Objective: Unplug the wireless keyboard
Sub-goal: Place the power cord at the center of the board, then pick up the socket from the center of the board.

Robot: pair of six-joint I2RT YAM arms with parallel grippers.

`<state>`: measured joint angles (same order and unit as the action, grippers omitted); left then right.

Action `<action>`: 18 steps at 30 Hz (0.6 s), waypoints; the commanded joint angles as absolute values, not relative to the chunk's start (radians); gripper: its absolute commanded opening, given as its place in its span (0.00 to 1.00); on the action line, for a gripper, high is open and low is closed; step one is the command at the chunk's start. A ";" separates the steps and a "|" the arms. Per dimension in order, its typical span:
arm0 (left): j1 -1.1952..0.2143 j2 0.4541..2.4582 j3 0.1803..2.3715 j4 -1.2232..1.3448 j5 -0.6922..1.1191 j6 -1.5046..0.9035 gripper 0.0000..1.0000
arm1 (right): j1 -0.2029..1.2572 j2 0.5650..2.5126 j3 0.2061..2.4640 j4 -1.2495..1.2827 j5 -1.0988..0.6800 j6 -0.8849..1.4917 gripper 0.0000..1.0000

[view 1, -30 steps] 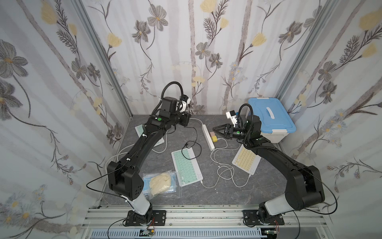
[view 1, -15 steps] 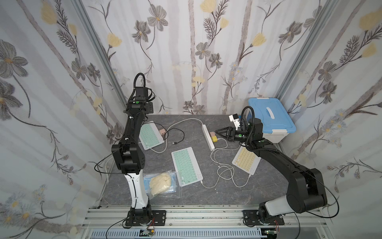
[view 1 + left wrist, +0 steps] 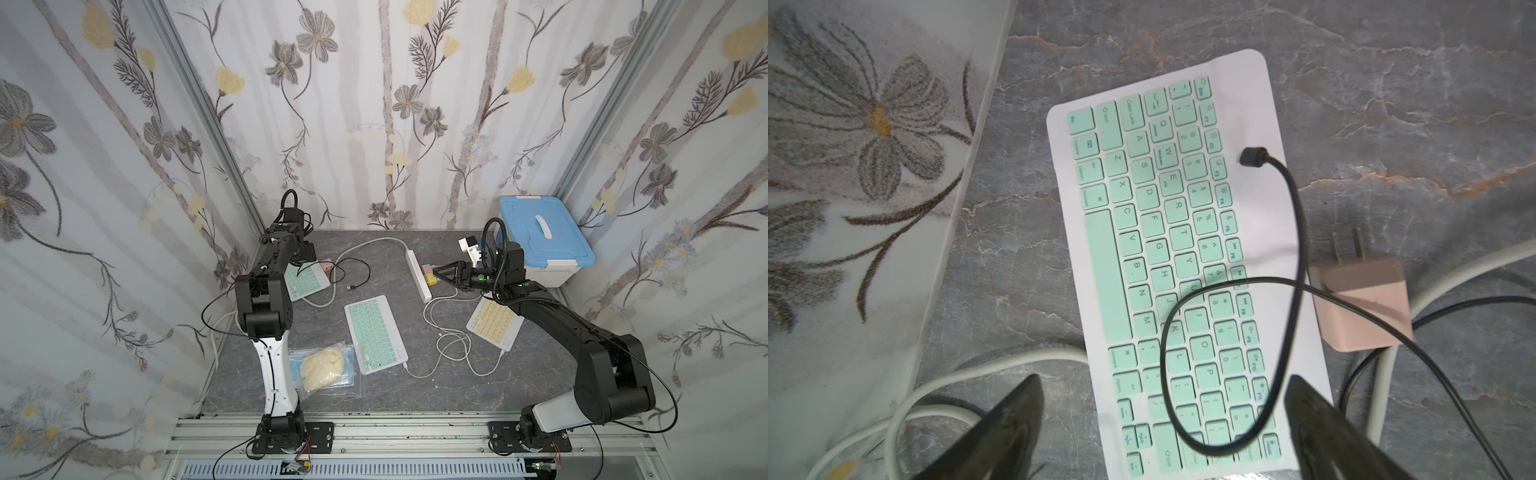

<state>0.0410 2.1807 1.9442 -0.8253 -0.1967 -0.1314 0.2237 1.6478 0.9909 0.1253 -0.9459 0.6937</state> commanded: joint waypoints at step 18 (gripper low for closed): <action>-0.324 1.715 1.414 -0.567 0.018 -0.468 0.95 | 0.228 1.675 0.989 -0.077 -0.556 0.444 0.66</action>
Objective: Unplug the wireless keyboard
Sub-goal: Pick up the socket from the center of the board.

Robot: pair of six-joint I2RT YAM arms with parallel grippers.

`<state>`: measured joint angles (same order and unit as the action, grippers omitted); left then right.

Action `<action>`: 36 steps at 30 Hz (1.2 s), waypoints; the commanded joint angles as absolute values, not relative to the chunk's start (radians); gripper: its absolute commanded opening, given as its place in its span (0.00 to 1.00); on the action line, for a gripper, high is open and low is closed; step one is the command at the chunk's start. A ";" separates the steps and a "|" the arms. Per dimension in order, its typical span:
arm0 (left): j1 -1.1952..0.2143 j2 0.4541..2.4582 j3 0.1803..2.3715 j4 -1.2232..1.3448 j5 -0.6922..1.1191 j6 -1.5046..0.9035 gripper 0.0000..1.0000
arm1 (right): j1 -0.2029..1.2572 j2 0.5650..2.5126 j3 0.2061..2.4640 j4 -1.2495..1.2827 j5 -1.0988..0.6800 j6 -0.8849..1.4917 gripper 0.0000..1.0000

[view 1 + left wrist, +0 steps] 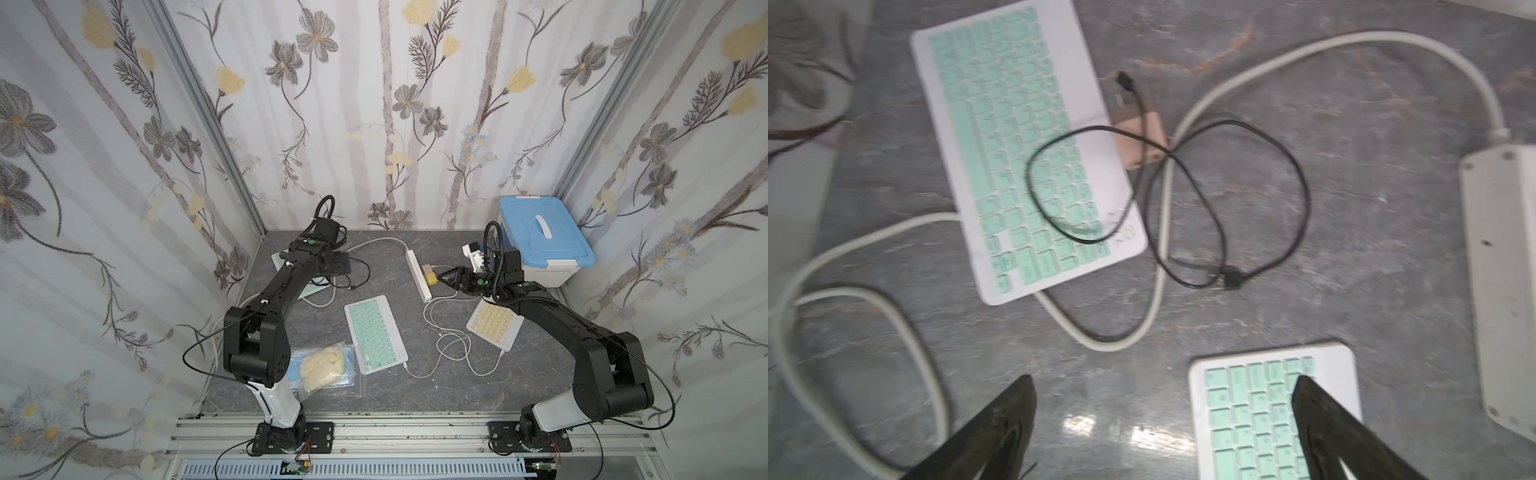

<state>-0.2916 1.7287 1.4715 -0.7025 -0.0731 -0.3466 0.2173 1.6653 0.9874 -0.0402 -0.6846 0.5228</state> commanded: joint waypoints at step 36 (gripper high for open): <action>-0.393 1.583 1.022 -0.328 0.115 -0.603 0.91 | 0.477 2.196 1.347 -0.218 -0.070 0.356 0.52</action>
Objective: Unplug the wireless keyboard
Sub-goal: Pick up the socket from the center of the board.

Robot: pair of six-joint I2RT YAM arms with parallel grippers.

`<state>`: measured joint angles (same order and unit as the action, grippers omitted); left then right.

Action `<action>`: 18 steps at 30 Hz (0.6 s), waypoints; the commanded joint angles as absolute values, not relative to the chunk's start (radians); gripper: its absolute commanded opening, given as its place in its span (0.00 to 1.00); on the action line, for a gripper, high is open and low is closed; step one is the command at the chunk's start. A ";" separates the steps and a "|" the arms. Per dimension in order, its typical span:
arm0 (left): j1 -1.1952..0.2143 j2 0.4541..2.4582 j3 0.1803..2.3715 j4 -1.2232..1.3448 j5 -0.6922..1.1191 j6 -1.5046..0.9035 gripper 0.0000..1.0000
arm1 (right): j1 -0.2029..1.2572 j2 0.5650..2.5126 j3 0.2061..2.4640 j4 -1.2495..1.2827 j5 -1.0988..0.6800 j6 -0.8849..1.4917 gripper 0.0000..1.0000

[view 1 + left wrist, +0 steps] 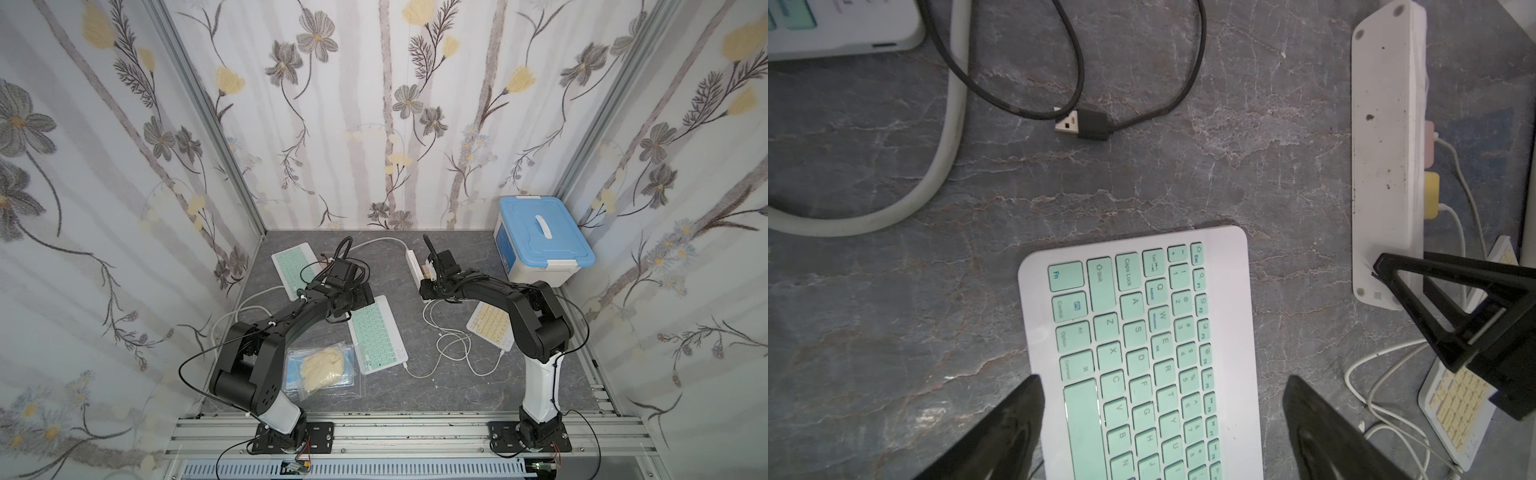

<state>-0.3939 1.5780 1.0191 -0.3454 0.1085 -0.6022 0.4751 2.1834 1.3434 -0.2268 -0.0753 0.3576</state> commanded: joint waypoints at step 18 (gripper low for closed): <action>-0.393 1.640 1.040 -0.126 0.265 -0.681 0.95 | 0.484 2.100 1.321 -0.173 -0.076 0.296 0.00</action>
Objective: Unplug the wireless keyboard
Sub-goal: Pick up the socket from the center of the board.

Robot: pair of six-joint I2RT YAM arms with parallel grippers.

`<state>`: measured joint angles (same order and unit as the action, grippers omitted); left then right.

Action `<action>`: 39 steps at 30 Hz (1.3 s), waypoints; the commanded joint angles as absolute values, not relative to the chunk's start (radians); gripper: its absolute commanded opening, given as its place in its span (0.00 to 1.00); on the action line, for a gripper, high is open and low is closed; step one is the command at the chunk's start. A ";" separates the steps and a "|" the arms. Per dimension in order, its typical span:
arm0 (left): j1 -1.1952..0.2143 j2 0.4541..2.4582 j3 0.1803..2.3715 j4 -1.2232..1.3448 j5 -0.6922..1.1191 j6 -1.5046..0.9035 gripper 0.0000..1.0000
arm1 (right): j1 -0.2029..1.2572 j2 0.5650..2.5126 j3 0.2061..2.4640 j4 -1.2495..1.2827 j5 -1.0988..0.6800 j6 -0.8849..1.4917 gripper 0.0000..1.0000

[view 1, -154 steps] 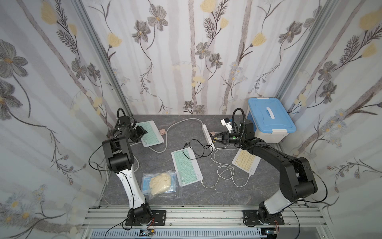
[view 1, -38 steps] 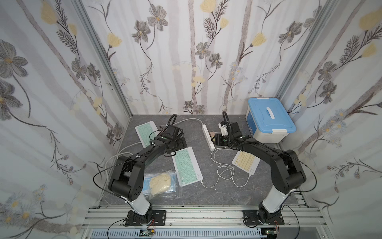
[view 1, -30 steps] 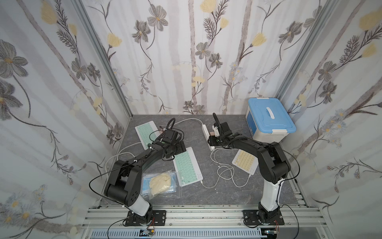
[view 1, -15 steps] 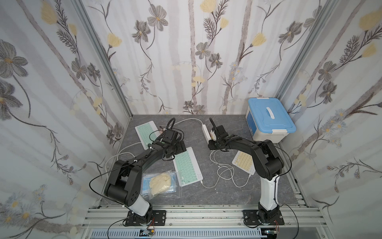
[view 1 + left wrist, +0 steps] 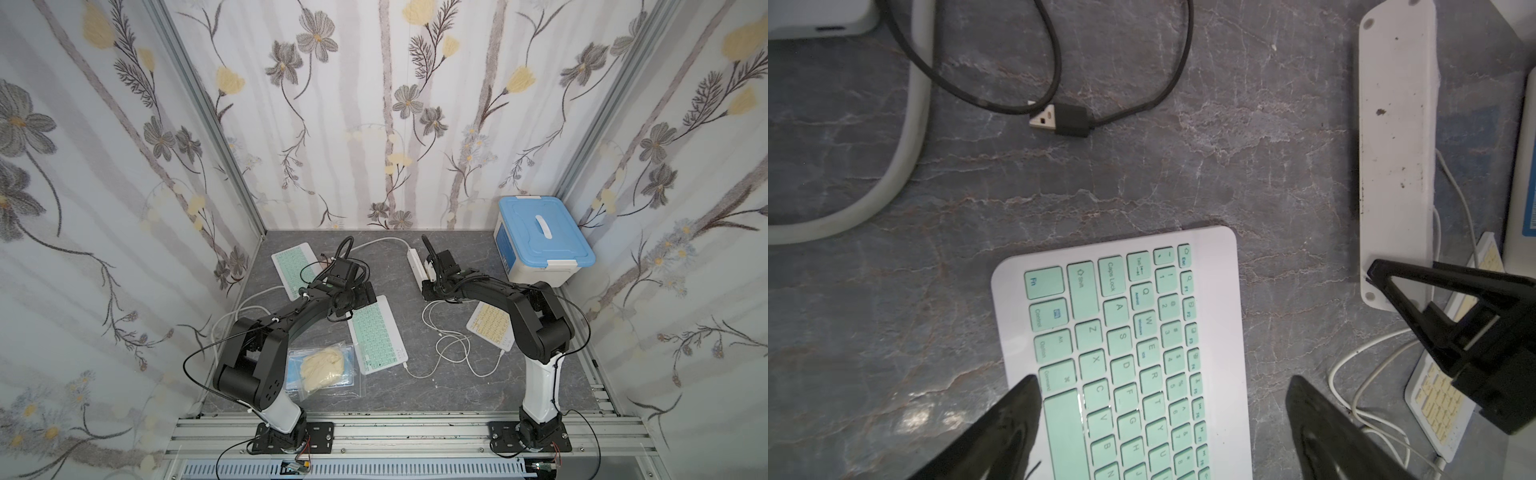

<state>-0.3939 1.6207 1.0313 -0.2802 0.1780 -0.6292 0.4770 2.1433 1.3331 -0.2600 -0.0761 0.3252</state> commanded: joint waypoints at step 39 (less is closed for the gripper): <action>-0.480 2.165 1.426 0.391 0.238 -1.068 0.67 | 0.557 1.994 1.276 -0.104 -0.199 0.361 0.00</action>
